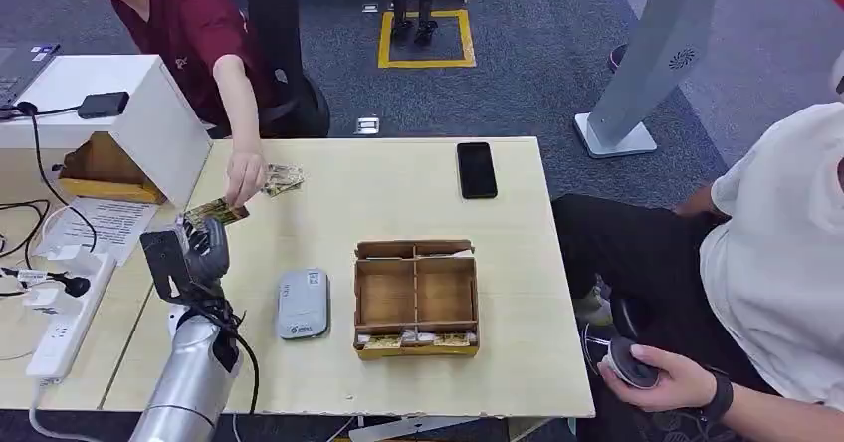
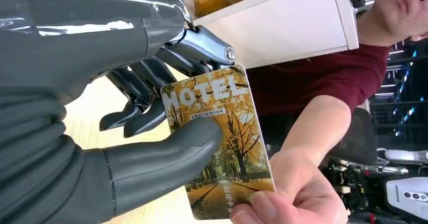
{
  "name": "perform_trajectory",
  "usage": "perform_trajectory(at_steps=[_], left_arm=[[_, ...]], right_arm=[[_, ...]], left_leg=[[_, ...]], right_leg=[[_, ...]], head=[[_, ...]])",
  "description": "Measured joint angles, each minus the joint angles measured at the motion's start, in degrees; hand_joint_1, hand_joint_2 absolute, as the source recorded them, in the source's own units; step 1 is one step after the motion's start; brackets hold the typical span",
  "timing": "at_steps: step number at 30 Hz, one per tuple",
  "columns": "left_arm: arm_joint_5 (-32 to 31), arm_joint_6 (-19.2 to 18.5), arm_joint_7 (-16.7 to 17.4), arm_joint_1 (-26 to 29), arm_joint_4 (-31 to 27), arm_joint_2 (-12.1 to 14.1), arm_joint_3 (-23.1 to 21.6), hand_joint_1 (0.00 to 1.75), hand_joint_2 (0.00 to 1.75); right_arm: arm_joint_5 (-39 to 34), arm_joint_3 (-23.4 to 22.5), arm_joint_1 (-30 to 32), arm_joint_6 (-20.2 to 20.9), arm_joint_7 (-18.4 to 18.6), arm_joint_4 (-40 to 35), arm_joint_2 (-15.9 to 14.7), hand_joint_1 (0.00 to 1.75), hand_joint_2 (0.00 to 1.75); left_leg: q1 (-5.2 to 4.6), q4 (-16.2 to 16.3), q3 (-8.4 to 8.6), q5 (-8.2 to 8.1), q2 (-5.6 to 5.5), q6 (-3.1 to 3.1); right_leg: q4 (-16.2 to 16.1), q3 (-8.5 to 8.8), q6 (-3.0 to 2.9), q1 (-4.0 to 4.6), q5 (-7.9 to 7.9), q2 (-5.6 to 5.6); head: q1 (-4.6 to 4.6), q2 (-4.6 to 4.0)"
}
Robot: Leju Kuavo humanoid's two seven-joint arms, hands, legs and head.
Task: Pass the card to the sensor for recognition and then transmit it.
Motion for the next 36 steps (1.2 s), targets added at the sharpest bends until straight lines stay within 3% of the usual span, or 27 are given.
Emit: perform_trajectory(at_steps=[1,2,7,15,22,31,34,36], left_arm=[[0.0,0.0,-0.1,-0.1,0.1,0.1,0.0,1.75,1.75],[0.0,0.0,-0.2,-0.1,0.2,0.1,0.0,0.0,1.75],[0.1,0.0,-0.7,-0.2,0.6,0.2,0.0,0.0,1.75],[2.1,0.4,2.6,-0.9,2.0,0.2,0.0,0.0,1.75],[2.2,0.5,2.7,-1.6,3.1,0.2,0.0,0.0,1.75],[4.1,-1.7,4.5,-1.8,3.5,0.2,0.0,0.0,1.75],[1.8,-3.0,4.0,-1.0,2.8,0.5,-0.3,0.0,1.75],[-4.2,-4.5,2.7,1.5,-0.3,0.8,-2.0,0.0,1.75]], right_arm=[[0.0,0.0,0.0,0.0,0.0,0.0,0.0,0.0,1.75],[0.0,0.0,0.0,0.1,0.0,0.0,0.0,0.0,1.75],[0.2,0.0,0.0,0.2,0.0,0.0,0.0,0.0,1.75],[0.2,-1.0,0.0,-0.3,0.3,0.0,0.0,0.0,1.75],[0.2,-1.1,0.0,-0.4,0.3,0.0,0.0,0.0,1.75],[0.4,-1.5,0.0,-0.4,0.2,0.0,0.1,0.0,1.75],[0.3,-1.7,0.1,-0.4,-0.3,0.0,0.1,0.0,1.75],[0.2,-2.3,0.2,-0.4,-0.8,0.0,0.1,0.0,1.75]], left_leg=[[0.0,0.0,0.0,0.0,0.0,0.0],[0.0,0.0,0.0,0.0,0.0,0.0],[0.0,0.0,-0.01,0.0,0.0,0.0],[0.0,0.0,-0.01,0.0,0.0,0.0],[0.0,0.0,-0.01,0.0,0.0,0.0],[0.0,0.0,-0.02,0.0,0.0,0.0],[0.0,0.0,-0.02,0.0,0.03,0.0],[0.0,0.0,-0.02,-0.01,0.09,0.0]], right_leg=[[0.0,0.0,0.0,0.0,0.0,0.0],[0.0,0.0,0.0,0.0,0.0,0.0],[0.0,0.0,0.0,0.0,0.0,0.0],[0.0,-0.02,0.0,0.0,0.0,0.0],[0.0,-0.02,0.0,0.0,0.0,0.01],[0.0,-0.02,0.0,0.0,0.0,0.01],[0.0,-0.01,0.0,0.0,0.0,0.03],[0.0,-0.02,0.0,0.0,0.0,0.09]], head=[[0.0,0.0],[0.0,0.0],[0.02,0.0],[0.0,0.0],[0.0,0.0],[0.0,0.0],[0.0,0.0],[0.0,0.0]])
